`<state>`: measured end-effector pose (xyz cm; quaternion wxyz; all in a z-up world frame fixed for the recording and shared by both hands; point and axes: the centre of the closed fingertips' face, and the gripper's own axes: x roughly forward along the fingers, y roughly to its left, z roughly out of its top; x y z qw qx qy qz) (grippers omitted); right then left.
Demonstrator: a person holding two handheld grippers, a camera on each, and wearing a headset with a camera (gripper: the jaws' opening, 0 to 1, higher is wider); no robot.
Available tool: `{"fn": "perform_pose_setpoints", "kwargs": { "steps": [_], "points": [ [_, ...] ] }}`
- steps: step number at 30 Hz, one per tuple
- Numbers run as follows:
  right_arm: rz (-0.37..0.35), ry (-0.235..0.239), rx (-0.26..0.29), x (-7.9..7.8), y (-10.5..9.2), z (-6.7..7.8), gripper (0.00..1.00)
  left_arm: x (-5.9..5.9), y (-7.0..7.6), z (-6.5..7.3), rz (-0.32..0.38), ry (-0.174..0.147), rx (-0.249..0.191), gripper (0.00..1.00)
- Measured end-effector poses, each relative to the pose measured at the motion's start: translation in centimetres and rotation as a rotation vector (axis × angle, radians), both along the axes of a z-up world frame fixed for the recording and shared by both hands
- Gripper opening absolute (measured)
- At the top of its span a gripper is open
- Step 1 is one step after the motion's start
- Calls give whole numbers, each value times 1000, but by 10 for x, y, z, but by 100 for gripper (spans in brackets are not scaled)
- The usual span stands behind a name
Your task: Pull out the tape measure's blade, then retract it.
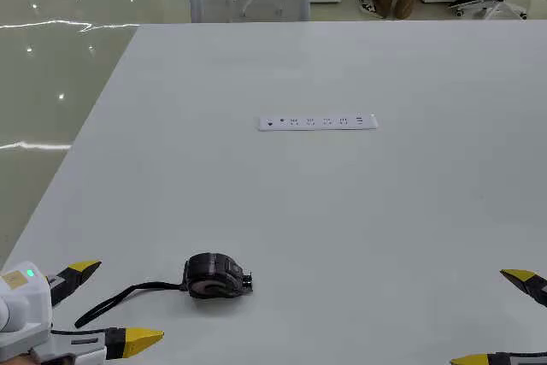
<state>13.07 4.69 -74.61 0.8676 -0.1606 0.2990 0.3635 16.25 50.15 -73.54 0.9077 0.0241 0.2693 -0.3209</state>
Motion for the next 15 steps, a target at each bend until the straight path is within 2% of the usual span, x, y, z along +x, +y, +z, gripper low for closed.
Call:
{"fn": "perform_pose_setpoints", "kwargs": {
  "steps": [15],
  "points": [
    [10, 0, -1, 1, -1, -1, 100, -3, 2, -3, 6, 7, -4, 100]
  ]
}}
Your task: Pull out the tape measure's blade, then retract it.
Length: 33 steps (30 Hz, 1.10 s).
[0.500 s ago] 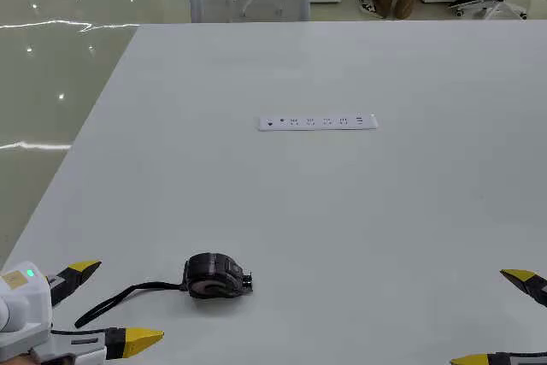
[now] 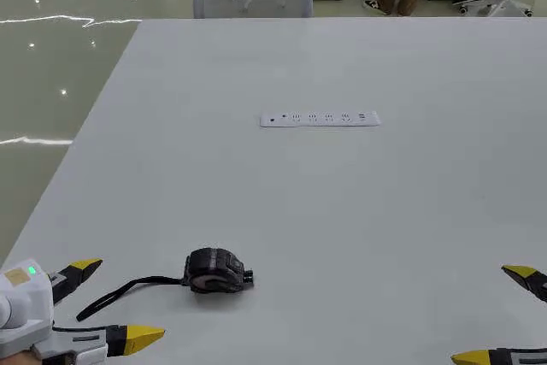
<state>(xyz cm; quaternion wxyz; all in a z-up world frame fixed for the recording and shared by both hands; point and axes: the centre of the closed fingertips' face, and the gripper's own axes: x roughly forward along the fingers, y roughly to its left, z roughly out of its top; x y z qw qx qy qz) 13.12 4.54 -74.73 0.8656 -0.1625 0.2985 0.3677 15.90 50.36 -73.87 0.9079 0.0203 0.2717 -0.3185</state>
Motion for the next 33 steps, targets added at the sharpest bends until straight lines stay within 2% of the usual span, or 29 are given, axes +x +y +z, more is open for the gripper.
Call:
{"fn": "perform_pose_setpoints", "kwargs": {
  "steps": [9, 12, 16, 18, 20, 21, 22, 23, 24, 25, 27, 29, 31, 33],
  "points": [
    [4, -3, 0, -1, 2, 0, 100, 0, -2, -2, -4, 3, 10, 100],
    [13, -6, -6, 2, 6, 0, 100, 2, -6, -1, -12, 5, 8, 100],
    [30, -13, -5, 9, 12, 2, 100, 6, -11, 2, -43, 5, 26, 100],
    [48, -14, -3, 12, 18, 4, 100, 8, -16, 2, -86, 18, 49, 99],
    [78, -20, -15, 16, 25, 5, 100, 11, -21, 0, -136, 29, 89, 97],
    [87, -22, -13, 18, 29, 7, 100, 12, -24, 1, -155, 23, 92, 97],
    [101, -25, -10, 21, 32, 8, 100, 17, -28, 3, -190, -14, 110, 97],
    [114, -27, -10, 24, 35, 8, 100, 19, -30, 3, -207, -26, 132, 97],
    [123, -30, -11, 25, 41, 9, 100, 20, -31, 1, -222, -22, 153, 97],
    [138, -31, -10, 26, 49, 10, 100, 19, -34, -2, -257, -3, 183, 95],
    [160, -32, 1, 34, 56, 10, 100, 22, -43, -4, -302, -1, 203, 93],
    [189, -13, 13, 35, 66, 8, 100, 23, -48, -8, -346, 16, 222, 93],
    [229, -8, 6, 38, 78, 4, 100, 26, -53, -16, -400, 43, 271, 92],
    [261, -2, 2, 41, 89, 1, 100, 27, -61, -20, -439, 70, 281, 88]
  ]
}}
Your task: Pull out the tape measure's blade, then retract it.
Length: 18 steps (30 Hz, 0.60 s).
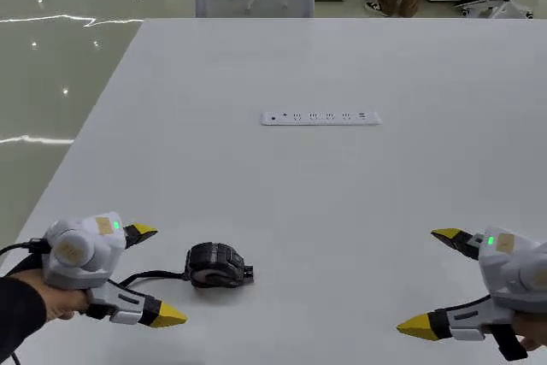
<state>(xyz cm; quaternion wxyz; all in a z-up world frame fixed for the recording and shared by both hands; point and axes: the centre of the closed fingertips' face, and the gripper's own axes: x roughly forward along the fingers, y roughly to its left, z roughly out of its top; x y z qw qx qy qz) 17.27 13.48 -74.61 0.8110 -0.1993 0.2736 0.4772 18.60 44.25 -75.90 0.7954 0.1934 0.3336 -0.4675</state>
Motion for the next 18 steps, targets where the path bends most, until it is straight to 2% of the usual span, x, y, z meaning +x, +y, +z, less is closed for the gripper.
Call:
{"fn": "perform_pose_setpoints", "kwargs": {
  "steps": [1, 3, 4, 6, 7, 10, 15, 18],
  "points": [
    [12, 2, -3, 1, 4, -1, 100, 1, -4, -2, -6, 12, -5, 84],
    [33, 4, -6, 6, 14, -4, 100, 8, -10, -6, -30, -3, 6, 80],
    [45, 5, -7, 9, 20, -5, 100, 7, -11, -11, -69, 7, 33, 80],
    [63, 8, -8, 12, 28, -5, 100, 6, -16, -15, -101, 30, 52, 76],
    [74, 11, -6, 15, 34, -6, 100, 9, -19, -18, -126, 24, 66, 75],
    [111, 13, -14, 21, 49, -9, 100, 14, -21, -21, -137, 44, 84, 73],
    [163, 13, -8, 28, 79, -11, 97, 16, -33, -22, -208, 51, 130, 64],
    [198, 14, -6, 30, 96, -15, 95, 18, -40, -24, -273, 27, 171, 58]
  ]
}}
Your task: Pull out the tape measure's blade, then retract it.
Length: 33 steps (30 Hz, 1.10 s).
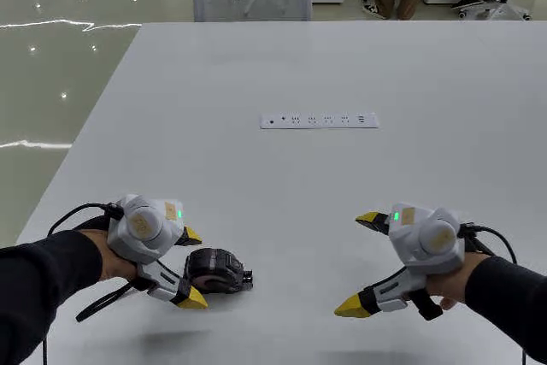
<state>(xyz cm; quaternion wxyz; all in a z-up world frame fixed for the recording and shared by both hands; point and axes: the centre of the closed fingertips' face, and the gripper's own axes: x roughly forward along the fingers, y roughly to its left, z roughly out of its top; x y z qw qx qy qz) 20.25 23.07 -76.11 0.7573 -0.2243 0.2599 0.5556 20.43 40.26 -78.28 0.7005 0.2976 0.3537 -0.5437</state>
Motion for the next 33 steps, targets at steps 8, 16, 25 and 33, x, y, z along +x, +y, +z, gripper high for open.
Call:
{"fn": "perform_pose_setpoints", "kwargs": {
  "steps": [8, 16, 25, 33],
  "points": [
    [87, 15, 2, 3, 47, -13, 83, 3, -15, -6, -65, -50, 78, 33],
    [169, 17, -6, 2, 86, -19, 72, 2, -17, -7, -67, -33, 79, 32],
    [222, 40, -32, 0, 109, -30, 53, -1, -17, -8, -91, -39, 92, 31],
    [234, 68, -49, -2, 125, -40, 37, 0, -16, -9, -94, -22, 108, 31]
  ]
}}
